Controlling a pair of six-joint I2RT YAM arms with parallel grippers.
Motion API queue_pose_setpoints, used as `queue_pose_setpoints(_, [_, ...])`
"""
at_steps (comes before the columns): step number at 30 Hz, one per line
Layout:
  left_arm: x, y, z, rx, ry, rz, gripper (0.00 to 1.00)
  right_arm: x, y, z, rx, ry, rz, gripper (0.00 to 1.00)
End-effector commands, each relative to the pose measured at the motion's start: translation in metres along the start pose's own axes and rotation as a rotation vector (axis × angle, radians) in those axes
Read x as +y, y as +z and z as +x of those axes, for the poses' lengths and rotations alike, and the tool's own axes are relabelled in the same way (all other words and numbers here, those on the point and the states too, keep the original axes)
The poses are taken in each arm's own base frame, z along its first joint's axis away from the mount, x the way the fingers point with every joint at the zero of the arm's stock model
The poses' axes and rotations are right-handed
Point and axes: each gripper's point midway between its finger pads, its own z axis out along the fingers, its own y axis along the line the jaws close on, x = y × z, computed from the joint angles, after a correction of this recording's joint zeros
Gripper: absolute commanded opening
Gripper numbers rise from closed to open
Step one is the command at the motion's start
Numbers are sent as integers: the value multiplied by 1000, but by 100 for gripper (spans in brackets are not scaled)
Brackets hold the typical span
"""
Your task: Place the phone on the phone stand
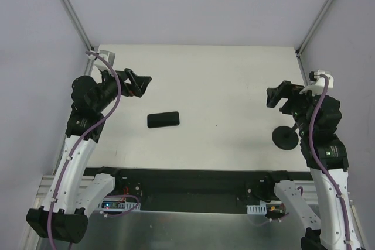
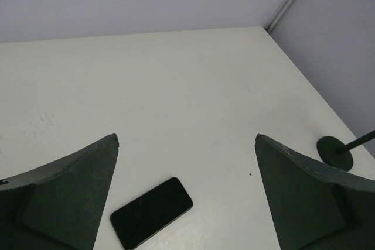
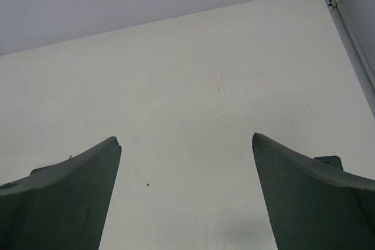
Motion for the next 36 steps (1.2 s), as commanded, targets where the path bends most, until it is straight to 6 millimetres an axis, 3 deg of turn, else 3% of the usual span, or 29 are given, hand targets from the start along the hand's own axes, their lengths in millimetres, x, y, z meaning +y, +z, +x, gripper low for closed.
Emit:
queue_pose_setpoints(1, [-25,7,-10,4,-25,124,99,12,-9,-21,-74,27,-52,96])
queue_pose_setpoints(4, [-28,10,-6,28,-59,142,99,-9,-14,-21,-95,12,53,96])
queue_pose_setpoints(7, [-30,11,-5,34,-61,153,99,-43,-21,-18,-86,-21,236,96])
queue_pose_setpoints(8, [-30,11,-5,34,-58,151,99,-61,-26,-18,-88,-55,337,96])
queue_pose_setpoints(13, [-32,11,-3,33,-44,152,99,-101,-46,-12,14,-218,553,96])
queue_pose_setpoints(19, [-30,16,4,59,-55,153,99,-116,-45,1,92,-173,610,97])
queue_pose_setpoints(22, [-31,18,5,68,-62,161,99,-125,-30,22,191,-135,595,97])
queue_pose_setpoints(27, [-33,19,8,77,-60,174,99,-125,-5,48,311,-109,534,88])
queue_pose_setpoints(29, [-33,19,8,79,-60,177,99,-128,0,56,351,-104,528,78])
queue_pose_setpoints(32, [-34,19,8,81,-60,183,99,-132,-2,63,394,-123,543,67])
queue_pose_setpoints(36, [-36,21,10,91,-67,191,99,-141,-11,66,426,-162,593,65])
